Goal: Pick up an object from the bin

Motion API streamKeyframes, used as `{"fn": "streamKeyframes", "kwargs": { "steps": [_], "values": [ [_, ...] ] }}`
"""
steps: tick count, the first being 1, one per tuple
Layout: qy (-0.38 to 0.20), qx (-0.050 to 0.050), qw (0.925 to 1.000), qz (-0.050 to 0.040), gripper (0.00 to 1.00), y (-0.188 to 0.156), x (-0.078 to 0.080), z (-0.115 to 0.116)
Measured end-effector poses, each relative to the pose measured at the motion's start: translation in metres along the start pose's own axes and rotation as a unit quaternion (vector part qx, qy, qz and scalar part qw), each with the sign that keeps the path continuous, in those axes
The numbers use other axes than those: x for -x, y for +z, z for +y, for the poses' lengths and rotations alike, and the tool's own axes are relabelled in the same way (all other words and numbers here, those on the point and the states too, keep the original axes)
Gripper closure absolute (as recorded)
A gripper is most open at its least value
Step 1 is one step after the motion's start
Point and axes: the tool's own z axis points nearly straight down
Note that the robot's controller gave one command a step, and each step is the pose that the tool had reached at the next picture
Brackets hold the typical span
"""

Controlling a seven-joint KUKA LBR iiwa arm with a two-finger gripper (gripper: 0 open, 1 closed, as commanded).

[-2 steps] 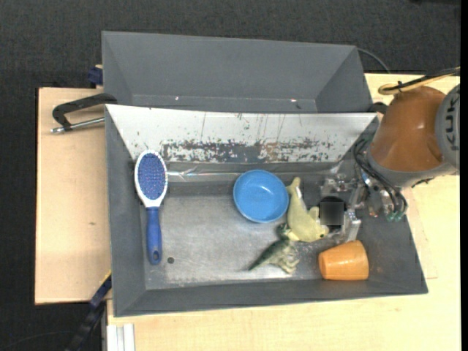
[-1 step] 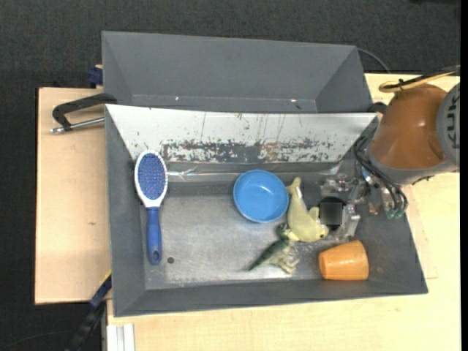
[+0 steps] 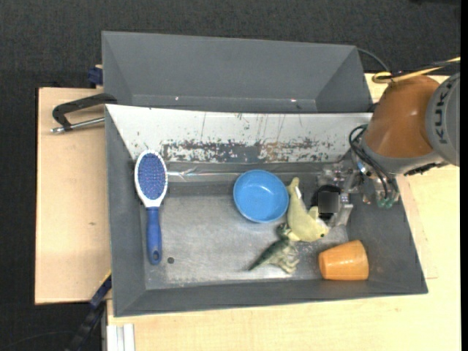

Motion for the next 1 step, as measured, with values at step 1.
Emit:
{"fn": "streamKeyframes", "kwargs": {
  "steps": [1],
  "values": [
    [0.007, -0.002, 1.0, -0.0052, 1.0, -0.1643, -0.0165, 0.0129]
  ]
}}
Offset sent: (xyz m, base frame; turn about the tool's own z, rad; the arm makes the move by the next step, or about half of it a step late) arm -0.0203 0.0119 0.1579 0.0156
